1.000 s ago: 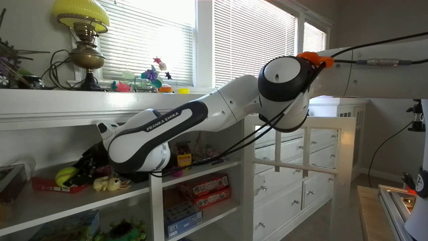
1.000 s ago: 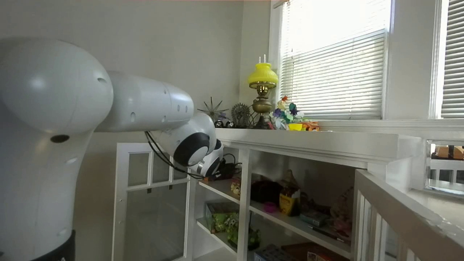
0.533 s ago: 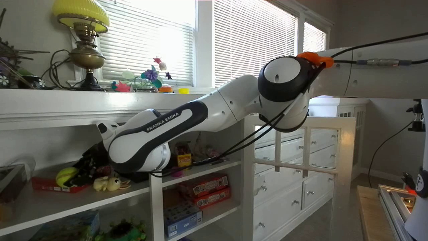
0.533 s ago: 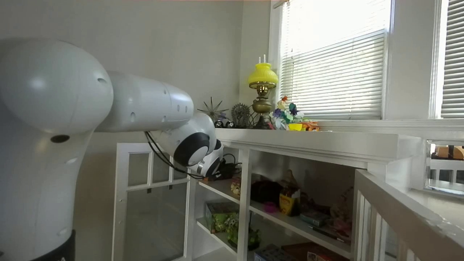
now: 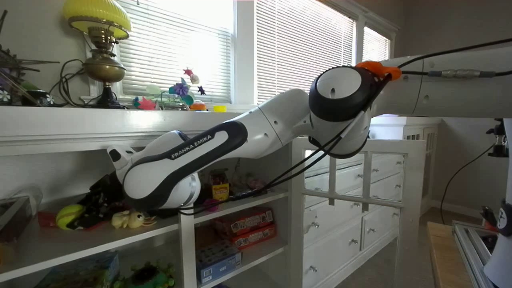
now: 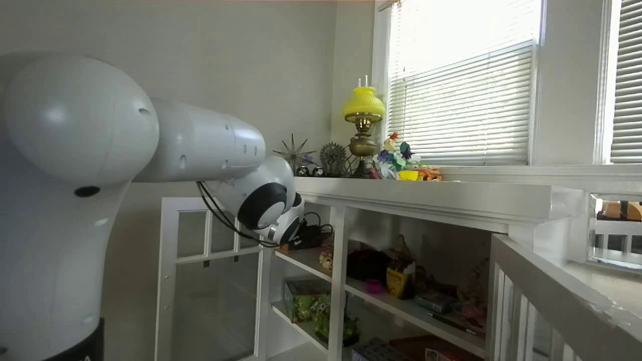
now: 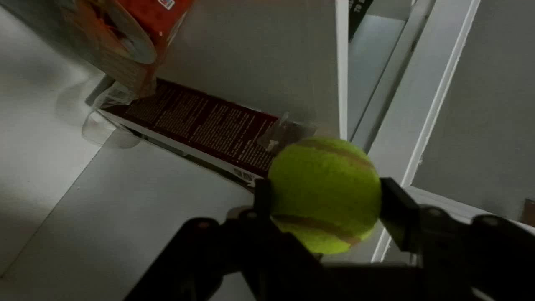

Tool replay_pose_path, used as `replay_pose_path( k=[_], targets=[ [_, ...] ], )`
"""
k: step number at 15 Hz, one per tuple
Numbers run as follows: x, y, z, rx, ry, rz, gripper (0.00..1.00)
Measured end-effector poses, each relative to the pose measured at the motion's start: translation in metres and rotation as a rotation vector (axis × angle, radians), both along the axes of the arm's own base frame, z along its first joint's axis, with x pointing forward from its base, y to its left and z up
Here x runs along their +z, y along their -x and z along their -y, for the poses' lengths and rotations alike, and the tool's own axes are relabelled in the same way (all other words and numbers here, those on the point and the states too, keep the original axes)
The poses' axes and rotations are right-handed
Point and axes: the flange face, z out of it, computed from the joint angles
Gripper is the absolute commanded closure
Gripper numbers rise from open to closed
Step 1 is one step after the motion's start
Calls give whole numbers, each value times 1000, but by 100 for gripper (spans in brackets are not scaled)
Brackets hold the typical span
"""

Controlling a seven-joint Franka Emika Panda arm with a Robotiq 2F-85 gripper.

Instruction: Pick up the green ball from the counter and put it in the cabinet, then pick it up again and put it on the counter

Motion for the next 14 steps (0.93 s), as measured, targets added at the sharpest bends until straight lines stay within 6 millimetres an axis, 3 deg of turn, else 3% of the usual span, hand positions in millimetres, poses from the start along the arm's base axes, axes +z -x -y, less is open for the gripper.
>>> replay_pose_path(
  k=[8, 14],
  targets=[
    [-32, 25, -47, 120, 95, -151, 60],
    [-69, 57, -67, 196, 190, -210, 60]
  ],
)
